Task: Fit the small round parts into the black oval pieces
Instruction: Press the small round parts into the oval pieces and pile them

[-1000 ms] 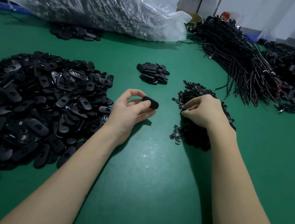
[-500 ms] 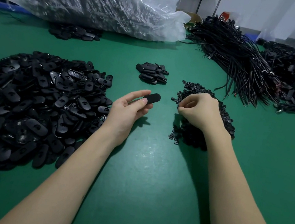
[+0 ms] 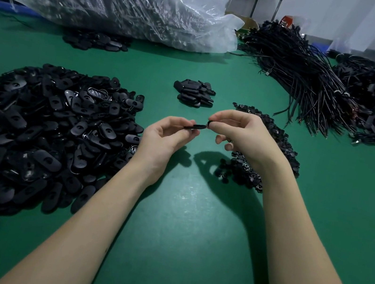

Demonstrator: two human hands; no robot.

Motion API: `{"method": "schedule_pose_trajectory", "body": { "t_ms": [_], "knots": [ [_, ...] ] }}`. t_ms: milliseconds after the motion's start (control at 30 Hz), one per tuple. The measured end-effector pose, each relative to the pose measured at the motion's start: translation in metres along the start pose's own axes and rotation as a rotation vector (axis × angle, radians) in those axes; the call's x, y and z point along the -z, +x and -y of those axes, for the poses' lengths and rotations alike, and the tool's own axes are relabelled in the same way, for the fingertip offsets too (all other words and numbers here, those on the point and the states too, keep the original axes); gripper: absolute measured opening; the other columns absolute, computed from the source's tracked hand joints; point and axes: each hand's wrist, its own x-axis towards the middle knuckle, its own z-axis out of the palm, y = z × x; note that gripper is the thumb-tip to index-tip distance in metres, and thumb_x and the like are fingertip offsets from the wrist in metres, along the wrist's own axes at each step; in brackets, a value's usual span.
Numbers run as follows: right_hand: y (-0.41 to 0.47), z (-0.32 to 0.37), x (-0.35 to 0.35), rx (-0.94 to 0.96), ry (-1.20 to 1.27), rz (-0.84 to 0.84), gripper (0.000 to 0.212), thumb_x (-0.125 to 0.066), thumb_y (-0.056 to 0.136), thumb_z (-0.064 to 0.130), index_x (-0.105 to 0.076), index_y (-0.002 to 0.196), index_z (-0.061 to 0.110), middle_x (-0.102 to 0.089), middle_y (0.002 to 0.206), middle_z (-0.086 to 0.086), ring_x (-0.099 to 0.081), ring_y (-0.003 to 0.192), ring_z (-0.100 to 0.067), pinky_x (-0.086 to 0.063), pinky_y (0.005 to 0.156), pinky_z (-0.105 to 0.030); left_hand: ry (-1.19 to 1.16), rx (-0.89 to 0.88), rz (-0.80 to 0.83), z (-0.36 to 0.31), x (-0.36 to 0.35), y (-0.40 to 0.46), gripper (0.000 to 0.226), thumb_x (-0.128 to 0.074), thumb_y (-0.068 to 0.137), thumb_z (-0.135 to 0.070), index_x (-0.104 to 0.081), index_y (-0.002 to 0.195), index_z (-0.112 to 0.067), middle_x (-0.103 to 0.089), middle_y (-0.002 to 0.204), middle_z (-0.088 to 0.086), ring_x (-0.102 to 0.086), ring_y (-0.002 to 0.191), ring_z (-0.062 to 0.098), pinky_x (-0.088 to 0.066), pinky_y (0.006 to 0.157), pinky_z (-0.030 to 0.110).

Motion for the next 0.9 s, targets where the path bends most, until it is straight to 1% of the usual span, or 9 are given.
{"method": "schedule_pose_trajectory", "body": {
  "t_ms": [133, 300, 433, 500, 600, 667, 733, 833, 900],
  "knots": [
    [-0.0012, 0.0006, 0.0020, -0.020, 0.020, 0.050, 0.009, -0.076, 0.091, 0.015, -0.076, 0.088, 0.024, -0.075, 0.084, 0.003, -0.062, 0.061, -0.010, -0.045, 0.050, -0.019, 0.035, -0.020, 0.002, 0.0014, -0.0007, -0.0007, 0.019, -0.065, 0.089, 0.009, -0.071, 0.088, -0.009, -0.077, 0.097, 0.017, -0.074, 0.099, 0.027, -0.056, 0.090, 0.027],
    [-0.0009, 0.0012, 0.0035, -0.023, 0.033, 0.041, 0.009, -0.075, 0.089, 0.008, -0.077, 0.089, 0.017, -0.076, 0.083, 0.004, -0.063, 0.060, -0.010, -0.046, 0.050, -0.018, 0.052, 0.003, 0.020, 0.0014, -0.0018, -0.0006, 0.018, -0.062, 0.092, 0.008, -0.073, 0.095, -0.005, -0.078, 0.097, 0.013, -0.074, 0.100, 0.023, -0.056, 0.087, 0.023],
    [-0.0002, -0.0011, 0.0051, -0.042, 0.029, 0.024, 0.005, -0.078, 0.087, 0.011, -0.079, 0.087, 0.016, -0.076, 0.082, 0.005, -0.065, 0.061, -0.008, -0.047, 0.050, -0.017, 0.135, -0.022, 0.017, 0.0011, -0.0017, -0.0021, 0.017, -0.066, 0.091, 0.006, -0.073, 0.102, -0.005, -0.078, 0.098, 0.010, -0.075, 0.097, 0.017, -0.055, 0.083, 0.018],
    [0.0002, -0.0025, 0.0054, -0.042, 0.032, 0.027, 0.005, -0.077, 0.088, 0.010, -0.079, 0.089, 0.015, -0.076, 0.080, 0.005, -0.067, 0.064, -0.007, -0.049, 0.053, -0.016, 0.151, -0.020, 0.015, 0.0012, -0.0011, -0.0022, 0.019, -0.069, 0.090, 0.004, -0.073, 0.104, -0.006, -0.078, 0.099, 0.009, -0.074, 0.097, 0.016, -0.055, 0.083, 0.018],
    [0.0009, -0.0043, 0.0044, -0.035, 0.066, 0.037, 0.006, -0.076, 0.089, 0.008, -0.078, 0.091, 0.013, -0.076, 0.082, 0.003, -0.072, 0.072, -0.010, -0.055, 0.061, -0.019, 0.182, -0.020, 0.031, 0.0005, -0.0004, -0.0025, 0.021, -0.071, 0.088, 0.002, -0.074, 0.105, -0.010, -0.079, 0.098, 0.006, -0.075, 0.096, 0.016, -0.055, 0.082, 0.018],
    [0.0009, -0.0045, 0.0030, -0.015, 0.091, 0.047, 0.009, -0.073, 0.090, 0.003, -0.076, 0.094, 0.011, -0.076, 0.082, 0.001, -0.074, 0.074, -0.012, -0.058, 0.065, -0.021, 0.177, -0.023, 0.035, 0.0014, -0.0019, -0.0029, 0.017, -0.072, 0.089, 0.000, -0.074, 0.103, -0.010, -0.079, 0.096, 0.007, -0.076, 0.094, 0.018, -0.055, 0.081, 0.018],
    [0.0011, -0.0037, 0.0019, 0.016, 0.133, 0.035, 0.013, -0.072, 0.091, 0.000, -0.075, 0.098, 0.010, -0.077, 0.083, 0.000, -0.073, 0.074, -0.013, -0.059, 0.068, -0.023, 0.139, -0.009, 0.006, 0.0022, -0.0048, -0.0035, 0.009, -0.071, 0.092, -0.006, -0.074, 0.100, -0.008, -0.079, 0.094, 0.008, -0.077, 0.090, 0.023, -0.057, 0.079, 0.019],
    [0.0015, -0.0006, 0.0029, 0.043, 0.219, 0.002, 0.015, -0.072, 0.090, -0.002, -0.076, 0.091, 0.012, -0.077, 0.083, -0.003, -0.075, 0.077, -0.015, -0.060, 0.070, -0.024, 0.134, -0.003, -0.035, 0.0037, -0.0081, -0.0035, 0.008, -0.067, 0.096, -0.011, -0.074, 0.096, -0.009, -0.078, 0.085, 0.008, -0.077, 0.080, 0.024, -0.058, 0.072, 0.019],
    [0.0013, 0.0002, 0.0032, 0.040, 0.265, 0.015, 0.016, -0.071, 0.090, -0.003, -0.076, 0.088, 0.012, -0.077, 0.086, -0.006, -0.076, 0.081, -0.017, -0.060, 0.073, -0.025, 0.126, 0.002, -0.028, 0.0029, -0.0078, -0.0039, 0.009, -0.064, 0.097, -0.010, -0.074, 0.097, -0.009, -0.078, 0.083, 0.006, -0.077, 0.079, 0.022, -0.057, 0.071, 0.018]
  ]
}}
